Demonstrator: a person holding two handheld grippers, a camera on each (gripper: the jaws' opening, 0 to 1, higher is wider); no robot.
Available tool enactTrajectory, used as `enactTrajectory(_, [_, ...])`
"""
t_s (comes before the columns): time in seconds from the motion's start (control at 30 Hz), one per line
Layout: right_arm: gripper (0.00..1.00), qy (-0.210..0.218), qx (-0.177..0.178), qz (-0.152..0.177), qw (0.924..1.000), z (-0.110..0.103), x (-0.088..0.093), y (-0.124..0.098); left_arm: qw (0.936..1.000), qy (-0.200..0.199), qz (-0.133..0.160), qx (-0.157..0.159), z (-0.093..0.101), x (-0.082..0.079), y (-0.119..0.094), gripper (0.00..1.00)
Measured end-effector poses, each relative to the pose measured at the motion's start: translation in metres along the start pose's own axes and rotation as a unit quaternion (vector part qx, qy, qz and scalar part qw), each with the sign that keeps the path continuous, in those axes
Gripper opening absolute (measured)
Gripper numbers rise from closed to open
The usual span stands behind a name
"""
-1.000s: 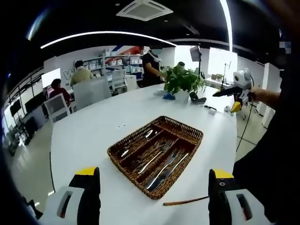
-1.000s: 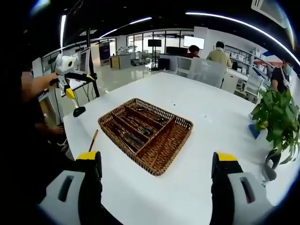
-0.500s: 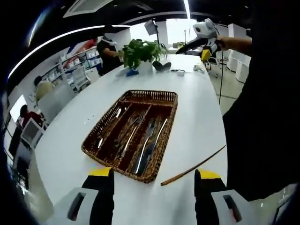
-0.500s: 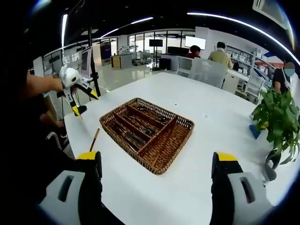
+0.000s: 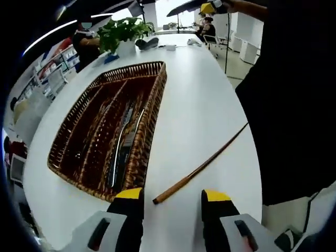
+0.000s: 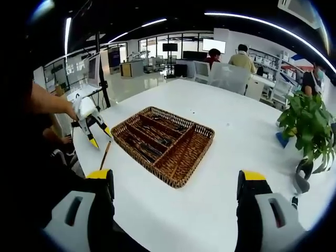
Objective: Arrange the knives, forks, and spoons in their matching storage slots by inserting each utensil handle-first until every utensil is classified and aligned in the correct compartment
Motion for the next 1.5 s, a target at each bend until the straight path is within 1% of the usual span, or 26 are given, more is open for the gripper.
enactTrajectory(0.03, [0.99, 0.002, 0.002, 0.001, 1.0, 0.001, 0.001, -0.001, 1.0, -0.007, 0.0, 0.0, 0.001, -0.002, 0.0, 0.43])
enactTrajectory(0.1, [0.99, 0.005, 0.004, 0.0, 1.0, 0.001, 0.002, -0.002, 0.9998, -0.017, -0.007, 0.005, 0.002, 0.003, 0.008, 0.39])
enactTrajectory(0.17, [0.99, 0.004, 0.004, -0.001, 1.0, 0.0, 0.002, -0.002, 0.9998, -0.015, -0.014, 0.004, 0.003, 0.005, 0.012, 0.37])
enactTrajectory(0.2, [0.99, 0.004, 0.004, -0.001, 1.0, -0.001, 0.002, -0.002, 0.9996, -0.011, -0.024, 0.001, 0.002, 0.01, 0.014, 0.34])
enactTrajectory(0.23, [0.99, 0.004, 0.004, 0.001, 1.0, -0.001, 0.001, -0.002, 0.9993, -0.036, 0.001, 0.009, 0.006, 0.003, 0.013, 0.29])
enactTrajectory(0.27, [0.99, 0.005, 0.004, 0.003, 1.0, -0.002, 0.0, -0.003, 0.9995, -0.029, -0.012, 0.002, 0.002, 0.008, 0.012, 0.27])
enactTrajectory(0.3, [0.99, 0.005, 0.004, 0.003, 1.0, -0.002, 0.0, -0.003, 0.9994, -0.035, -0.006, -0.005, 0.0, 0.006, 0.014, 0.23])
enactTrajectory(0.37, [0.99, 0.005, 0.005, 0.004, 1.0, -0.002, -0.001, -0.003, 0.9994, -0.032, -0.015, -0.008, 0.0, 0.007, 0.013, 0.14])
enactTrajectory(0.47, [0.99, 0.006, 0.005, 0.006, 1.0, -0.003, -0.002, -0.002, 0.999, -0.04, -0.019, 0.005, 0.005, 0.006, 0.01, 0.06])
enactTrajectory(0.5, [0.99, 0.006, 0.004, 0.006, 1.0, -0.004, -0.002, -0.002, 0.9988, -0.042, -0.021, 0.012, 0.008, 0.007, 0.01, 0.05])
enactTrajectory(0.63, [0.99, 0.006, 0.002, 0.007, 1.0, -0.005, -0.003, -0.001, 0.9986, -0.045, -0.023, 0.015, 0.008, 0.003, 0.01, 0.06])
enactTrajectory(0.7, [0.99, 0.005, 0.001, 0.007, 1.0, -0.005, -0.003, 0.0, 0.9981, -0.059, -0.014, 0.014, 0.009, -0.003, 0.013, 0.14])
enactTrajectory(0.77, [0.99, 0.004, -0.001, 0.007, 1.0, -0.006, -0.003, 0.001, 0.999, -0.04, -0.013, 0.015, 0.012, -0.008, 0.018, 0.15])
enactTrajectory(0.83, [0.99, 0.003, -0.003, 0.007, 1.0, -0.007, -0.003, 0.002, 0.9997, -0.004, -0.023, 0.0, 0.005, -0.007, 0.02, 0.06])
enactTrajectory(0.87, [0.99, 0.002, -0.004, 0.006, 1.0, -0.007, -0.003, 0.003, 0.9994, 0.018, -0.03, 0.004, 0.003, -0.005, 0.019, 0.05])
enactTrajectory(0.9, [0.99, 0.002, -0.004, 0.006, 1.0, -0.007, -0.003, 0.004, 0.9996, 0.012, -0.025, 0.009, 0.009, -0.006, 0.021, 0.04])
enactTrajectory(1.0, [0.99, 0.001, -0.007, 0.007, 1.0, -0.009, -0.005, 0.004, 0.9996, -0.003, -0.029, 0.007, 0.008, -0.008, 0.02, 0.04])
enactTrajectory(1.07, [0.99, 0.002, -0.006, 0.007, 1.0, -0.008, -0.005, 0.005, 0.999, -0.036, -0.025, 0.004, 0.006, -0.006, 0.02, 0.03])
enactTrajectory(1.17, [0.99, 0.002, -0.007, 0.009, 0.9999, -0.008, -0.006, 0.006, 0.9992, -0.032, -0.024, -0.003, 0.006, -0.006, 0.021, 0.01])
enactTrajectory(1.2, [0.99, 0.0, -0.007, 0.009, 0.9999, -0.008, -0.006, 0.006, 0.9985, -0.048, -0.027, -0.01, 0.003, -0.006, 0.021, 0.01])
enactTrajectory(1.23, [0.99, -0.001, -0.007, 0.009, 0.9999, -0.008, -0.007, 0.006, 0.9986, -0.042, -0.028, -0.013, 0.004, -0.007, 0.021, 0.01])
enactTrajectory(1.27, [0.99, -0.002, -0.007, 0.01, 0.9999, -0.007, -0.008, 0.006, 0.9983, -0.049, -0.03, -0.011, 0.004, -0.007, 0.021, 0.01])
enactTrajectory(1.3, [0.99, -0.001, -0.006, 0.01, 0.9999, -0.006, -0.008, 0.006, 0.9974, -0.066, -0.026, 0.003, 0.01, -0.009, 0.021, 0.01])
enactTrajectory(1.33, [0.99, -0.001, -0.006, 0.011, 0.9999, -0.006, -0.009, 0.005, 0.998, -0.061, -0.017, -0.004, 0.006, -0.013, 0.019, 0.01])
enactTrajectory(1.37, [0.99, -0.001, -0.004, 0.012, 0.9999, -0.005, -0.01, 0.005, 0.9969, -0.078, -0.01, -0.003, 0.007, -0.018, 0.015, 0.01])
enactTrajectory(1.5, [0.99, -0.003, -0.002, 0.013, 0.9999, -0.002, -0.011, 0.005, 0.9971, -0.075, 0.005, -0.009, 0.002, -0.032, 0.002, 0.01])
Point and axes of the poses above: the point that each gripper's makers call its tool centre point, and the gripper's own axes: y roughly forward along the fingers, z roughly to its right, x roughly out of its underside, the point moved 1 cm from there along -y, roughly backward along the fingers, and after that the axes turned 3 degrees about z, right-handed, at the moved point
